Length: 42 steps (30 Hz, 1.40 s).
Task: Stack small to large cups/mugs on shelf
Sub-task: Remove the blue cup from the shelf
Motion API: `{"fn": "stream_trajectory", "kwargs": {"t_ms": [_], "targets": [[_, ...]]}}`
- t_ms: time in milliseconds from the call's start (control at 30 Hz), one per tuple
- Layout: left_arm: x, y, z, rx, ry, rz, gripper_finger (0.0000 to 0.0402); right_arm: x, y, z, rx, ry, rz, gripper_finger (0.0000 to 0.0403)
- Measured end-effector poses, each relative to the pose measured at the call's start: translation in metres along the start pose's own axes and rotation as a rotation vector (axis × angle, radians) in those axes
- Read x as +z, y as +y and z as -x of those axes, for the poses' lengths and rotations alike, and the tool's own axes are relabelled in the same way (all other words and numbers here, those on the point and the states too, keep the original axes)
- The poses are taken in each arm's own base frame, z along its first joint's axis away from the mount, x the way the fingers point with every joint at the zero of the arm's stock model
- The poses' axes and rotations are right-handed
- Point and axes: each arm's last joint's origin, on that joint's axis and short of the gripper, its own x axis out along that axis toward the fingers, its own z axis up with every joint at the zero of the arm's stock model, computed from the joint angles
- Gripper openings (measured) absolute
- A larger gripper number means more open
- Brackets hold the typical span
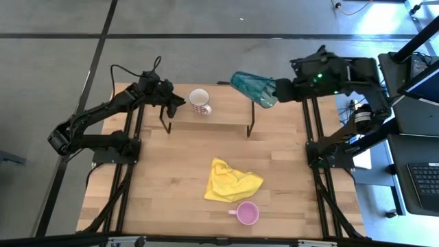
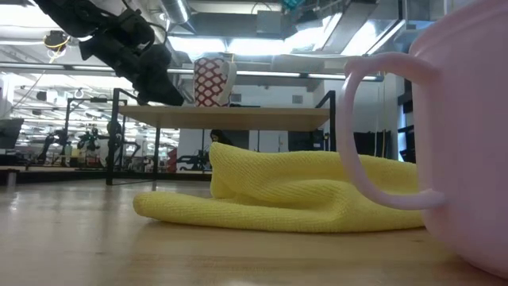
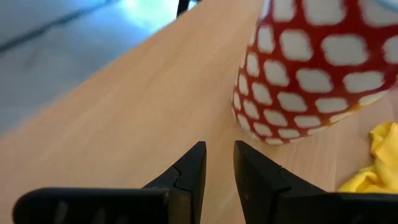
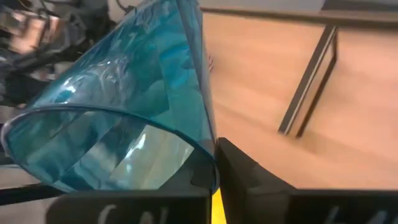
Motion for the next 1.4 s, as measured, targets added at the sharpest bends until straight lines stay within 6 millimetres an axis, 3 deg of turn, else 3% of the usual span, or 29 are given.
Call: {"fn": "stream_trajectory", "kwargs": {"t_ms": [233, 533, 767, 833, 1133, 1267, 1400], "targets": [[-0.007, -0.001, 0.000, -0.003, 0.070, 0.023, 0.0076, -0.002, -0.002, 0.003, 0.080, 0.163, -0.131, 0.0010], [-0.012, -0.003, -0.001, 0.049, 0.126, -0.072, 0.0076, -0.010, -0.007, -0.033, 0.014, 0.416, -0.219, 0.0014], [-0.010, -0.007, 0.006, 0.028, 0.120, -0.077, 0.0076, -0.008, -0.014, -0.048, -0.039, 0.404, -0.156, 0.0015], [0.003, -0.011, 0.015, 0.042, 0.080, -0.109, 0.0076, -0.005, -0.015, -0.048, -0.038, 0.394, -0.145, 0.0016], [0.094, -0.040, 0.078, 0.083, -0.201, -0.245, 0.0076, 0.001, -0.019, -0.049, -0.035, 0.379, -0.122, 0.0017], [0.114, -0.049, 0.093, 0.078, -0.258, -0.231, 0.0076, 0.001, -0.019, -0.049, -0.032, 0.383, -0.120, 0.0017], [0.122, -0.053, 0.099, 0.068, -0.280, -0.191, 0.0076, 0.000, -0.018, -0.049, -0.023, 0.400, -0.124, 0.0018]]}}
